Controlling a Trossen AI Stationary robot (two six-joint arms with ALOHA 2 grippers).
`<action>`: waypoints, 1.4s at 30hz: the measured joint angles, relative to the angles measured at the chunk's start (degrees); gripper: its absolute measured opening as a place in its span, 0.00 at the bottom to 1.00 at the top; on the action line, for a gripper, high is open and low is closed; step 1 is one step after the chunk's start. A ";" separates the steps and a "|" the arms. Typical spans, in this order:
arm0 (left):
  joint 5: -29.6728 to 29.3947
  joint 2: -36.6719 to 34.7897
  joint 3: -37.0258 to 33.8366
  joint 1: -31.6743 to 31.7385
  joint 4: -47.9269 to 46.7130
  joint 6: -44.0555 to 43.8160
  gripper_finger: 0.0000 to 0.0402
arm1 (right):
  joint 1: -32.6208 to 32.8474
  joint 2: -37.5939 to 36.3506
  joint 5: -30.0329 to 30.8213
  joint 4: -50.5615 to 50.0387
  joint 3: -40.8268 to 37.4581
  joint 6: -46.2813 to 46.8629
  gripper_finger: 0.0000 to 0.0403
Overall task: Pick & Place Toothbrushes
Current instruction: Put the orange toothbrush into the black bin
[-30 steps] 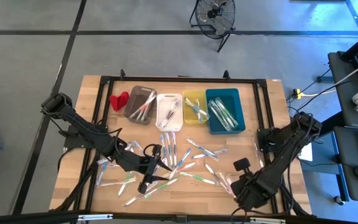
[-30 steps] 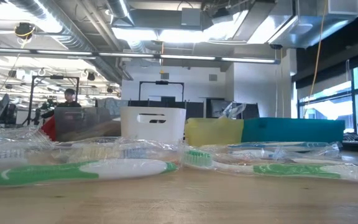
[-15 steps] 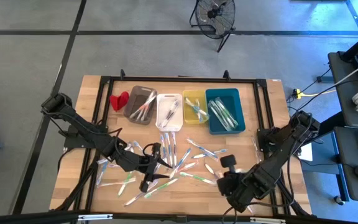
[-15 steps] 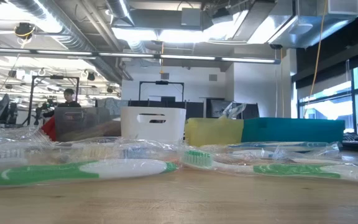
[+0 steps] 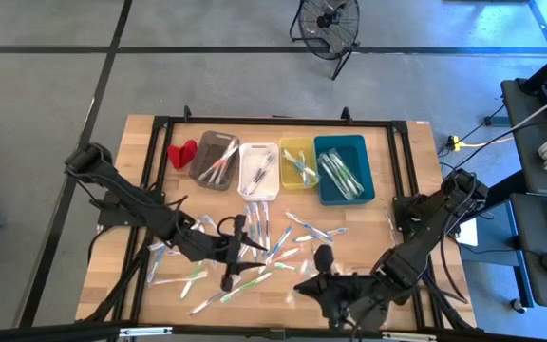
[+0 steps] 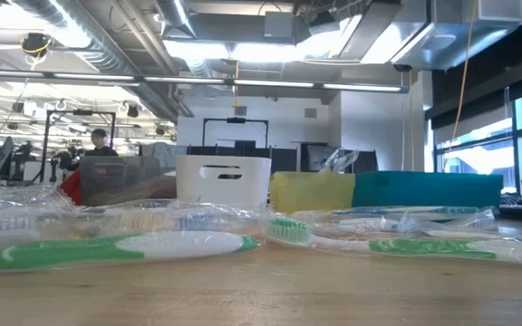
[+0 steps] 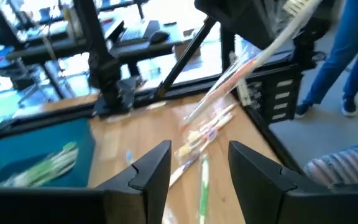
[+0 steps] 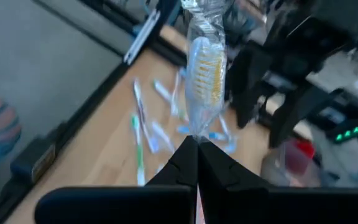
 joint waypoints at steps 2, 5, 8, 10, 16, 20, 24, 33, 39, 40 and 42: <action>0.56 1.01 0.00 -0.24 1.51 1.64 0.39 | -0.09 0.00 0.30 2.67 0.00 -1.76 0.00; 0.53 3.07 0.00 -0.47 4.34 3.04 0.38 | -0.17 0.00 1.65 6.56 0.00 -3.90 0.00; 0.54 4.87 0.00 -0.40 10.00 4.74 0.38 | -0.70 0.00 1.60 9.06 0.00 -5.18 0.00; 0.59 6.21 0.00 -0.42 13.84 7.30 0.38 | -1.23 0.00 1.56 10.57 0.00 -5.27 0.00; 0.62 9.00 0.00 -0.31 22.28 14.97 0.38 | -2.64 0.00 0.80 13.51 -0.02 -5.66 0.00; 0.85 10.65 0.00 -0.16 27.28 18.44 0.38 | -3.61 0.02 0.78 13.38 -0.02 -5.64 0.00; 0.93 11.60 0.00 -0.07 29.80 20.90 0.38 | -4.44 0.02 -0.51 13.37 -0.02 -5.64 0.00; 5.49 11.64 0.00 1.34 30.47 20.08 0.38 | -6.25 0.02 -2.00 13.37 -0.02 -5.64 0.00; 5.81 11.64 0.00 1.63 30.47 20.14 0.35 | -6.68 0.02 -2.26 13.36 -0.02 -5.51 0.00; 5.81 11.64 0.00 1.63 30.47 20.14 0.33 | -6.69 0.02 -2.25 13.36 -0.02 -5.51 0.00; 5.83 11.64 0.00 1.63 30.47 20.16 0.28 | -6.69 0.02 -2.26 13.35 -0.02 -5.51 0.00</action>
